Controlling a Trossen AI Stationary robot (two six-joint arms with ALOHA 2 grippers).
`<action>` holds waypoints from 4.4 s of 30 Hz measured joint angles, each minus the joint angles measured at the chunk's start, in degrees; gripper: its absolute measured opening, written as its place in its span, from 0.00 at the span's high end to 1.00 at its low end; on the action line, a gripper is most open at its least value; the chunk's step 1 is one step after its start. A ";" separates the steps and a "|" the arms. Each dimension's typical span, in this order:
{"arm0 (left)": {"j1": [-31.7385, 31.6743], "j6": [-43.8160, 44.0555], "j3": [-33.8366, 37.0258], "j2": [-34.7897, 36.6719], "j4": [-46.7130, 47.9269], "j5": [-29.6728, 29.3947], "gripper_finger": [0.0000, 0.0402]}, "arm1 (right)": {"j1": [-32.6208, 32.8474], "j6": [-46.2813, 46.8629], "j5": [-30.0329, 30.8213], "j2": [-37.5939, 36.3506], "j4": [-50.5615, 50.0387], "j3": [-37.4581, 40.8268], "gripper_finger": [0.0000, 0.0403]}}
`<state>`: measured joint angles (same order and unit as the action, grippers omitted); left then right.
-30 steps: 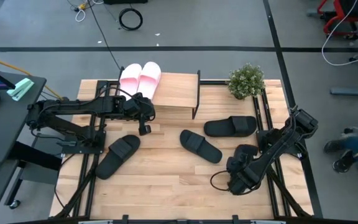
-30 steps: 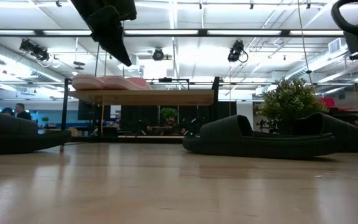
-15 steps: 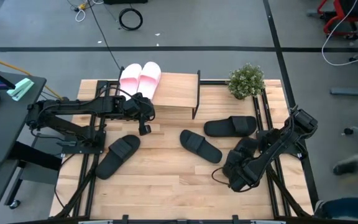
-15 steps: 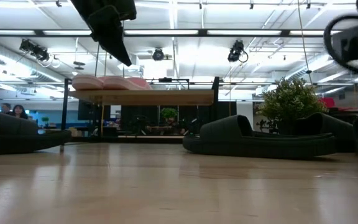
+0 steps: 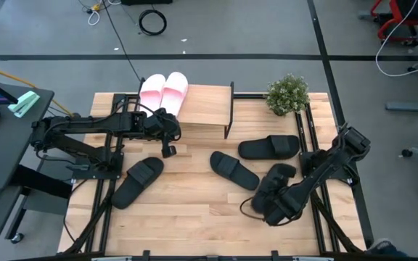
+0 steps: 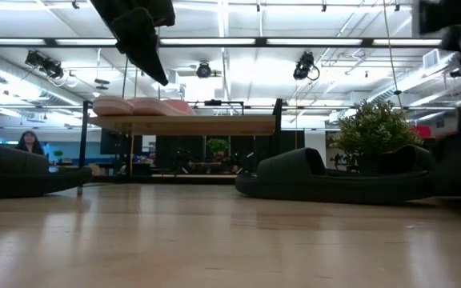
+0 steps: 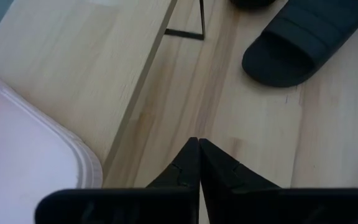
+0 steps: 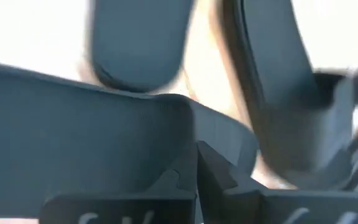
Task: Pick and place slides into the shelf
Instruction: Put the black slide on the shelf
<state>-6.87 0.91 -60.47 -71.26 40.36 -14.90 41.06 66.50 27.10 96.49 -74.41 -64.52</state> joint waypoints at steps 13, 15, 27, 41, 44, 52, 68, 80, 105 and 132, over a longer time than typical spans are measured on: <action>0.53 10.57 -0.01 0.04 4.00 -0.03 0.97 | -4.08 -41.61 32.96 0.00 6.36 -19.95 0.99; 1.30 10.24 -0.01 0.04 4.05 -0.09 0.98 | -6.73 -49.40 35.99 0.00 7.76 -21.53 1.00; 5.42 8.93 -0.08 0.55 4.98 -0.02 0.94 | -33.23 -96.64 30.61 -0.02 36.08 -23.35 1.00; 6.88 8.95 -0.08 0.55 9.56 -0.04 0.95 | -55.20 -117.44 11.89 -0.02 49.87 -22.90 1.00; 6.88 8.95 -0.08 0.55 9.56 -0.04 0.94 | -56.41 -118.27 9.40 -0.02 49.70 -22.32 1.00; 6.86 10.43 -0.06 0.55 9.55 -0.04 0.98 | -57.67 -118.79 4.97 -0.04 48.67 -22.32 1.00; 6.84 12.01 -0.06 0.52 9.59 -0.03 0.96 | -60.87 -114.71 -2.64 -0.04 46.86 -22.32 0.99; 6.84 11.98 -0.04 0.52 9.59 -0.02 0.95 | -62.77 -112.78 -4.91 -0.07 42.49 -22.20 0.98; 6.85 9.66 -0.01 0.50 18.66 0.00 0.95 | -58.48 -109.83 2.24 -0.22 44.95 -21.67 0.81; 33.52 25.97 0.01 -0.01 28.85 4.93 0.72 | -32.03 -76.90 -2.32 -8.74 31.93 -21.67 0.82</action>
<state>26.65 26.89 -60.47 -71.27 69.21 -9.97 9.04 -10.40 24.78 87.74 -42.48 -86.19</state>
